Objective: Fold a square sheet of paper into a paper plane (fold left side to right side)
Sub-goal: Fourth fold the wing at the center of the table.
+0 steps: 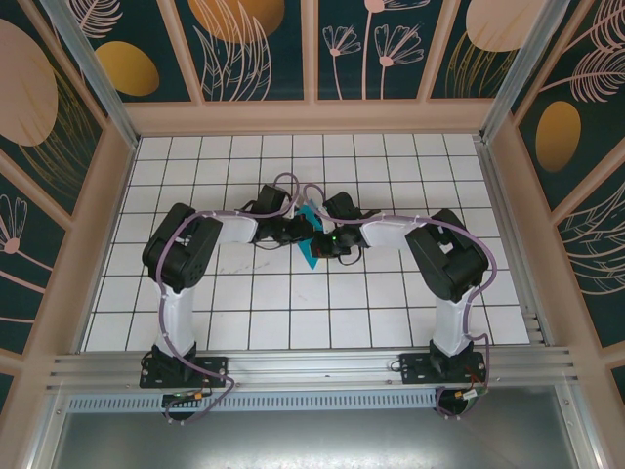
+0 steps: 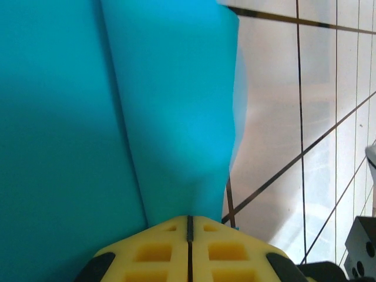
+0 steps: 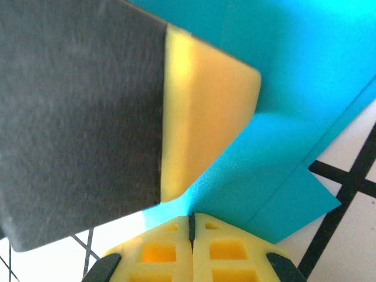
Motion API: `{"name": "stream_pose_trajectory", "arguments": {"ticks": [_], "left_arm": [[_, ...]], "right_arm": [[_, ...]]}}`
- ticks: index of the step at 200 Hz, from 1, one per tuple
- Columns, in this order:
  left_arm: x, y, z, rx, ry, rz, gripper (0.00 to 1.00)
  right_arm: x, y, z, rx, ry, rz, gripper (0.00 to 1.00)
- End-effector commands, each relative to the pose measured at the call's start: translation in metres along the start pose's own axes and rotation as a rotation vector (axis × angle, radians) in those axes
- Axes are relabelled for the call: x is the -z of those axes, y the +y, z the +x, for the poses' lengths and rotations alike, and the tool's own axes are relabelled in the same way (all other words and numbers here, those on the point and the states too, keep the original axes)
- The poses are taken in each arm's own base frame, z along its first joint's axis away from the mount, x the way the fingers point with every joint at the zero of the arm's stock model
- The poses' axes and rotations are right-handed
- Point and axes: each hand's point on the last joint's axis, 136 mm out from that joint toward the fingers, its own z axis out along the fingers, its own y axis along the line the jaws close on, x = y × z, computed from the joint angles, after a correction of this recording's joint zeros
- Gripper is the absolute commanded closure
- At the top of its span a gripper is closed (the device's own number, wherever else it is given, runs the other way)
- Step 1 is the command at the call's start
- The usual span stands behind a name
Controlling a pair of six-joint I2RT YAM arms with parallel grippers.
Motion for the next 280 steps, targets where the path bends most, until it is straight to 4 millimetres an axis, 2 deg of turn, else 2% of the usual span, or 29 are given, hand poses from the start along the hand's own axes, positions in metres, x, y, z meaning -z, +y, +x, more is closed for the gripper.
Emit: {"name": "stream_pose_trajectory", "arguments": {"ticks": [1, 41, 87, 120, 169, 226, 250, 280], "left_arm": [[0.008, 0.049, -0.049, -0.004, -0.151, -0.144, 0.9], [0.003, 0.044, -0.063, -0.014, -0.145, -0.109, 0.89], [-0.007, 0.05, -0.082, -0.01, -0.142, -0.122, 0.88], [-0.009, 0.055, -0.1, -0.003, -0.155, -0.136, 0.87], [-0.014, 0.049, -0.132, -0.01, -0.179, -0.123, 0.86], [-0.024, 0.054, -0.157, -0.007, -0.18, -0.137, 0.86], [-0.013, 0.046, -0.167, -0.021, -0.205, -0.127, 0.85], [0.025, 0.025, -0.184, -0.073, -0.268, -0.133, 0.76]], "right_arm": [[-0.011, -0.06, 0.08, -0.085, 0.247, 0.218, 1.0], [-0.011, -0.062, 0.084, -0.087, 0.253, 0.219, 1.0], [-0.009, -0.063, 0.087, -0.087, 0.256, 0.225, 1.0], [-0.008, -0.064, 0.088, -0.091, 0.256, 0.226, 1.0], [-0.008, -0.064, 0.089, -0.091, 0.256, 0.226, 1.0], [-0.006, -0.064, 0.091, -0.091, 0.257, 0.227, 1.0], [-0.002, -0.063, 0.088, -0.084, 0.24, 0.22, 1.0], [0.008, -0.059, 0.079, -0.038, 0.203, 0.2, 1.0]]}}
